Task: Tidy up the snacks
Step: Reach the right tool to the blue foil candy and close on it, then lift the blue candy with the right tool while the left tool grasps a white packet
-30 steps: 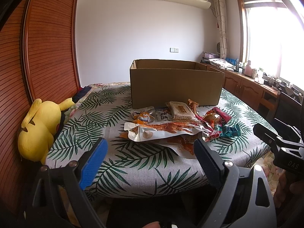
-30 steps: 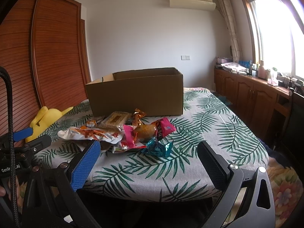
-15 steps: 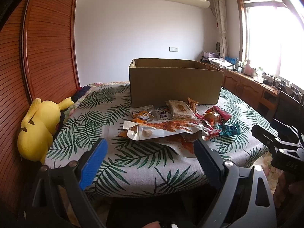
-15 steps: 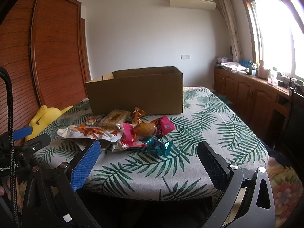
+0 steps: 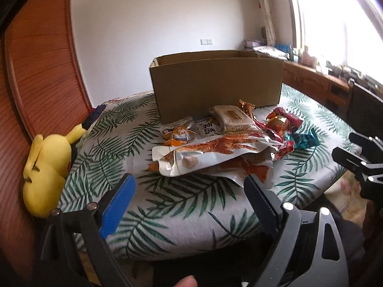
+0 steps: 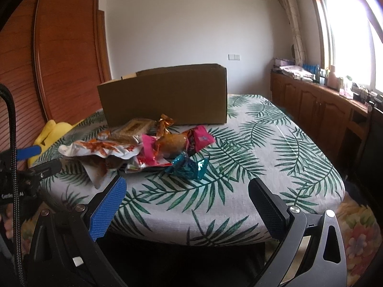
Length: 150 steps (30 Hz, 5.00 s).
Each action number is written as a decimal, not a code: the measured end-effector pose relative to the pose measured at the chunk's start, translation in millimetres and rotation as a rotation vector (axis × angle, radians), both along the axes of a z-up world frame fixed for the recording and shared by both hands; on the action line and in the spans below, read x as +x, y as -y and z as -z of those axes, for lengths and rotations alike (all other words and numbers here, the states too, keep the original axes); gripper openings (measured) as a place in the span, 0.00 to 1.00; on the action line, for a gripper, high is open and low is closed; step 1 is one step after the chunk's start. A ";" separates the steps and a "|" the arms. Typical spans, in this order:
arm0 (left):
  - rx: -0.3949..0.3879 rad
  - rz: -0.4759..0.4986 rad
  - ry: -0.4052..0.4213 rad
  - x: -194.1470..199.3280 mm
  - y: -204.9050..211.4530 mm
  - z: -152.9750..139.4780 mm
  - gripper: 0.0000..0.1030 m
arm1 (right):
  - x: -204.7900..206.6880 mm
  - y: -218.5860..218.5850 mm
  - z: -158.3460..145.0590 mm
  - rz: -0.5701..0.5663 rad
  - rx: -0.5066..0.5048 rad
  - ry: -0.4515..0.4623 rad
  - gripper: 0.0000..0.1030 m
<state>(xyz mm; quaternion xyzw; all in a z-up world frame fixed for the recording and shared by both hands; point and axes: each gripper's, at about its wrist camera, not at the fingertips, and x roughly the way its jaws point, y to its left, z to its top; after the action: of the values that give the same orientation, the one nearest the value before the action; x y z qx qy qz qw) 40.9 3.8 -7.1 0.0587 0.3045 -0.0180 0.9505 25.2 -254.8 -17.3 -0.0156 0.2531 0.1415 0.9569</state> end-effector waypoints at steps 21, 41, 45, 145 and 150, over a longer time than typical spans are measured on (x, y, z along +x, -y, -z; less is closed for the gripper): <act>0.183 0.227 -0.176 67.1 19.6 10.4 0.90 | 14.2 4.0 -1.2 -0.029 -0.051 -0.020 0.99; 0.107 0.355 -0.189 88.7 34.7 2.1 0.39 | 71.1 -2.0 2.7 -0.208 -0.125 -0.160 0.86; 0.069 0.364 -0.195 89.4 31.3 -3.0 0.21 | 78.6 -7.4 0.1 -0.285 -0.144 -0.189 0.81; -0.170 0.199 0.208 141.7 -5.4 -164.2 0.00 | 110.4 -43.4 -118.1 -0.274 -0.078 0.021 0.21; -0.157 0.189 0.210 153.9 -3.4 -169.9 0.00 | 127.3 -48.0 -121.6 -0.265 -0.089 0.016 0.21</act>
<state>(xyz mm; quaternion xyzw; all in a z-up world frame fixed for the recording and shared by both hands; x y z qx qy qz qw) 194.8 7.2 162.9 0.0140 0.1943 -0.1249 0.9729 152.6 -206.8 104.3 -0.0923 0.2471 0.2549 0.9303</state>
